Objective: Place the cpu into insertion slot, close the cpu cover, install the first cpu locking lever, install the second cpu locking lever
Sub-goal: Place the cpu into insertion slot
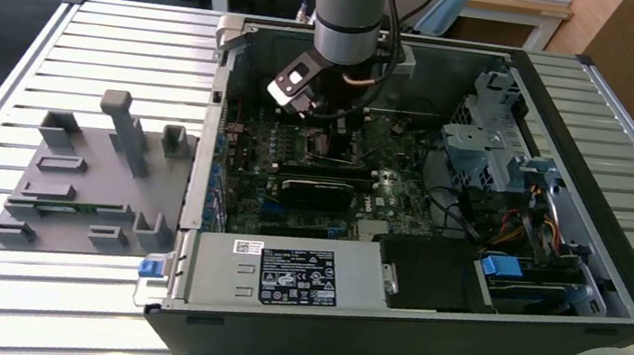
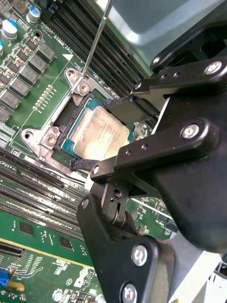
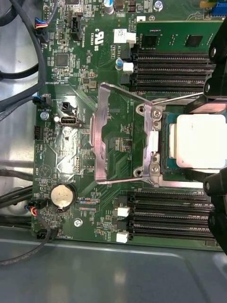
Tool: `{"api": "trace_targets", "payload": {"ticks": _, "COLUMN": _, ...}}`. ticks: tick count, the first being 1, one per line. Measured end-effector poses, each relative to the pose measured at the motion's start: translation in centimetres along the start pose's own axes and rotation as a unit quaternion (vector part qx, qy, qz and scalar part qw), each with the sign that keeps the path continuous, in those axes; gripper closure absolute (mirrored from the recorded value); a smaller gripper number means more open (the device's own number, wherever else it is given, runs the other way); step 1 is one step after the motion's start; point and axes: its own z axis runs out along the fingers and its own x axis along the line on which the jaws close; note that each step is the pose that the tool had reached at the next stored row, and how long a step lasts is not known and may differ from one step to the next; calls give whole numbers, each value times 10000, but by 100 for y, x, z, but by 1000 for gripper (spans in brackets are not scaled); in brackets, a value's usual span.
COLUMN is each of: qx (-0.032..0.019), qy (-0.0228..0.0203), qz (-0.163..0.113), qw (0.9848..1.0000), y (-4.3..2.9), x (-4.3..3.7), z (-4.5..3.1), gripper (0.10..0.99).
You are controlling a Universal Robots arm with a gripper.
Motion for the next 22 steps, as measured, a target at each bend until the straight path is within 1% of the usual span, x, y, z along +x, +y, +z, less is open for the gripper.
{"api": "trace_targets", "payload": {"ticks": 12, "qx": 1, "qy": -4, "qz": 0, "qw": 10000, "y": 0, "x": 0, "z": 8, "gripper": 545}}
{"api": "trace_targets", "payload": {"ticks": 14, "qx": 1, "qy": -4, "qz": 0, "qw": 10000, "y": 0, "x": 0, "z": 8, "gripper": 533}}
{"api": "trace_targets", "payload": {"ticks": 15, "qx": 1, "qy": -4, "qz": 0, "qw": 10000, "y": 0, "x": 0, "z": 8, "gripper": 471}}
{"api": "trace_targets", "payload": {"ticks": 22, "qx": 1, "qy": -3, "qz": 0, "qw": 10000, "y": 0, "x": 26, "z": 9, "gripper": 471}}
